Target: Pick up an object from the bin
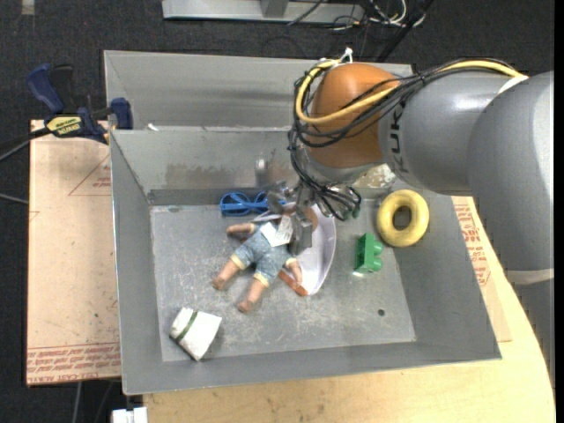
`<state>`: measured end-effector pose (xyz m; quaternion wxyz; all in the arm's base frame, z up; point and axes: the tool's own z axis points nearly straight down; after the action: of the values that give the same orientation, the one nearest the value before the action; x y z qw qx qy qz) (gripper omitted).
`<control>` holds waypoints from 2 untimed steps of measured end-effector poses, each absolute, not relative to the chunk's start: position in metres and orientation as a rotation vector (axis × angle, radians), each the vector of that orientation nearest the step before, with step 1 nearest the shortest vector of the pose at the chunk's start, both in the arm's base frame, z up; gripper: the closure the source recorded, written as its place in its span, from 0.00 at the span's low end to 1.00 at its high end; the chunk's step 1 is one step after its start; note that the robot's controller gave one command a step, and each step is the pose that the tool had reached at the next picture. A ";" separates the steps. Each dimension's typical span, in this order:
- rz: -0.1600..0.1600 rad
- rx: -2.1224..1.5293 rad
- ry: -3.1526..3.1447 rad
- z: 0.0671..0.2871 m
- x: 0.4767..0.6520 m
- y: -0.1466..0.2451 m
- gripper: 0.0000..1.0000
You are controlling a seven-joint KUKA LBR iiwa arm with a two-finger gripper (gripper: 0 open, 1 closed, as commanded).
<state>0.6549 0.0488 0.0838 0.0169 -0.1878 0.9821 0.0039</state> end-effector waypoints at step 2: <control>0.013 -0.584 3.053 0.088 0.654 0.049 1.00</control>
Offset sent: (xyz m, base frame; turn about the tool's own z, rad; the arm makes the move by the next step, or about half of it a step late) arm 0.0001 0.0000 0.1072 0.0000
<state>0.6538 0.0489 0.0879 0.0166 -0.1878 0.9821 0.0041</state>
